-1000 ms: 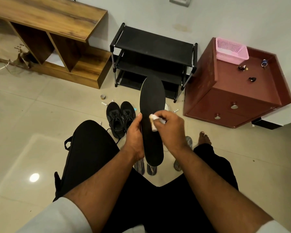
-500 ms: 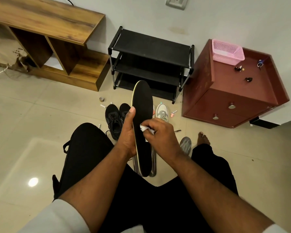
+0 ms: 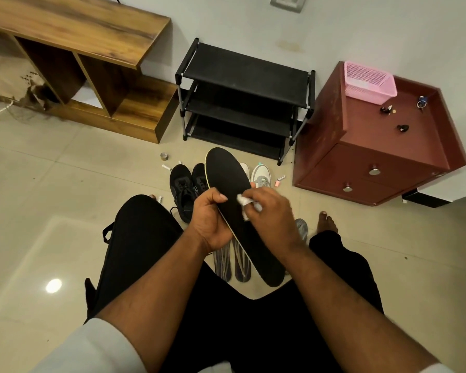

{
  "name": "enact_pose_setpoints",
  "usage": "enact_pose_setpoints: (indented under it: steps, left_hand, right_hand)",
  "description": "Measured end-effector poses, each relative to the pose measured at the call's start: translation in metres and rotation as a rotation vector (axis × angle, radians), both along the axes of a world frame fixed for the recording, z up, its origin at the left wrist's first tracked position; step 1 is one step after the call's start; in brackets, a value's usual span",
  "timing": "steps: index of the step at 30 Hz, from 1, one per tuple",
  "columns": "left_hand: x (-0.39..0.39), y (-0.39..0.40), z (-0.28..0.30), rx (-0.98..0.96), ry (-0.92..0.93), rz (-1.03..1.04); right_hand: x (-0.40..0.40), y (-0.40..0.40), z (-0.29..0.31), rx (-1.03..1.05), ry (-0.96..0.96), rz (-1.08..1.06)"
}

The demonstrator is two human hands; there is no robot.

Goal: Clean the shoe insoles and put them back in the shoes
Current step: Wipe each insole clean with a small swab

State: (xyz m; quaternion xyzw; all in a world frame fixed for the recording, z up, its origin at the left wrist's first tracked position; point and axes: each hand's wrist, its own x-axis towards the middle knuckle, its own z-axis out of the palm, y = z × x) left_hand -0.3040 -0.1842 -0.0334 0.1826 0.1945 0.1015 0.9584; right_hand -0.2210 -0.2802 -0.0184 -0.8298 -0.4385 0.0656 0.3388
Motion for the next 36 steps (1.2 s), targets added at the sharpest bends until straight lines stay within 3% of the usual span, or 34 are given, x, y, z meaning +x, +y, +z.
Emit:
enact_pose_setpoints:
  steps: [3, 8, 10, 18, 24, 30, 36]
  left_hand:
    - [0.000, -0.002, 0.004, 0.037, 0.078, -0.006]
    - [0.003, 0.002, -0.001, -0.029, 0.198, -0.004]
    - [0.002, 0.004, -0.004, -0.044, 0.200, 0.036]
    - [0.006, 0.001, -0.002, -0.026, 0.133, 0.061]
    - [0.007, 0.006, -0.011, -0.072, 0.143, 0.041]
    - [0.011, 0.000, -0.016, -0.073, 0.159, 0.058]
    - [0.011, 0.006, -0.021, -0.116, 0.185, 0.031]
  right_hand:
    - [0.013, -0.003, -0.002, -0.017, -0.013, -0.098]
    - [-0.020, 0.007, 0.005, 0.013, 0.040, 0.181]
    - [-0.023, 0.011, 0.006, 0.040, 0.050, 0.190]
    - [0.011, 0.024, -0.006, 0.074, 0.081, -0.310]
    - [-0.025, 0.031, 0.008, 0.064, 0.191, 0.036]
    - [0.023, 0.020, -0.008, 0.062, 0.033, -0.231]
    - [-0.026, 0.027, -0.007, 0.072, 0.112, 0.027]
